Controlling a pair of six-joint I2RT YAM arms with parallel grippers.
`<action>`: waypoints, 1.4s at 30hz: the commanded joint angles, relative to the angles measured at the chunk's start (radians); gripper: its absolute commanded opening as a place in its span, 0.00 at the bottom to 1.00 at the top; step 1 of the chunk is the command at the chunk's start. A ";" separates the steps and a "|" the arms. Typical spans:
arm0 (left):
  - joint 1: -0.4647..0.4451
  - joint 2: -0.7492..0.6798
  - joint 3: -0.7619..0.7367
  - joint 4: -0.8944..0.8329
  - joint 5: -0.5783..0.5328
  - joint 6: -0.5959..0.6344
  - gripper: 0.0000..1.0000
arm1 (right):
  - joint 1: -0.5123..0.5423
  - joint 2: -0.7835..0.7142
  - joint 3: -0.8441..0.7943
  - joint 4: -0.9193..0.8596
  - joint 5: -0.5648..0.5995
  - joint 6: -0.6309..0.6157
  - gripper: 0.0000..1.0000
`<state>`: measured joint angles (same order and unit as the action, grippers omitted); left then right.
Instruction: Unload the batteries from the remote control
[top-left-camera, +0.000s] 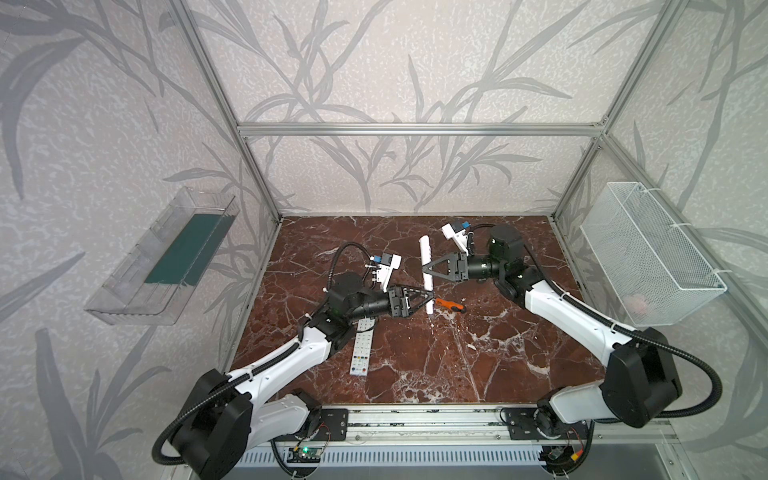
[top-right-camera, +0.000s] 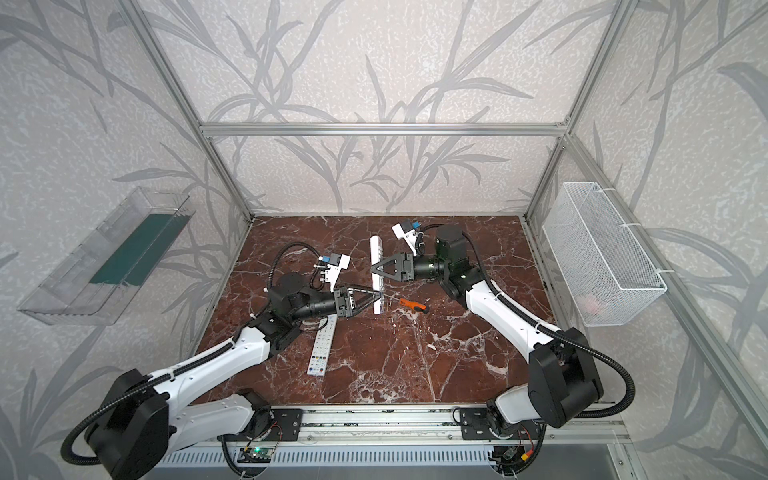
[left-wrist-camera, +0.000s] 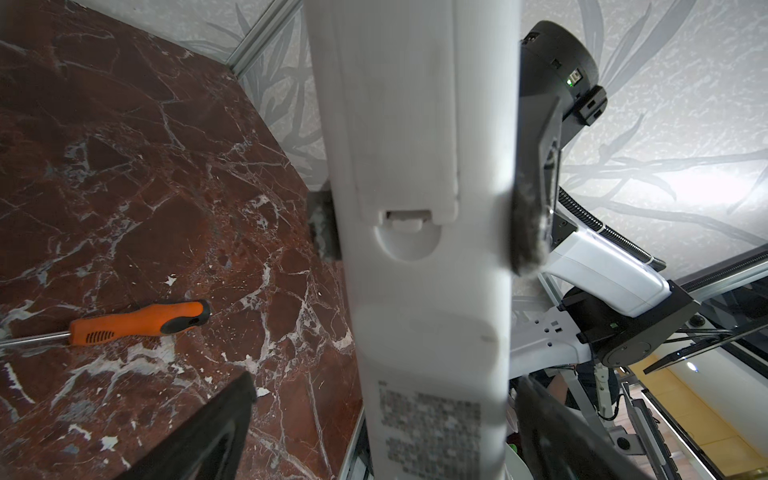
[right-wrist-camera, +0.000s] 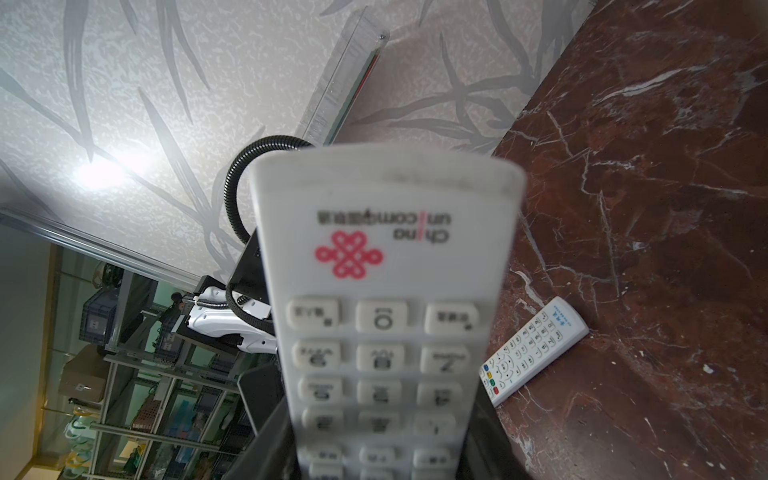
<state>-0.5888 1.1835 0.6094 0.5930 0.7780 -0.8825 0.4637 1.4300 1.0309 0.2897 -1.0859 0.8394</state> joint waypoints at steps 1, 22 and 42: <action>-0.020 0.039 0.041 0.092 -0.012 -0.038 0.93 | -0.002 -0.054 -0.009 0.065 -0.018 0.021 0.36; -0.049 0.047 0.056 0.061 0.007 -0.046 0.22 | -0.031 -0.095 -0.044 -0.017 0.018 -0.036 0.79; -0.214 0.171 0.454 -1.334 -0.754 0.842 0.15 | -0.283 -0.452 0.087 -1.083 0.714 -0.551 0.99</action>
<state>-0.7452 1.3048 0.9932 -0.5713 0.1802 -0.2115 0.1875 0.9901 1.1030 -0.6689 -0.5098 0.3370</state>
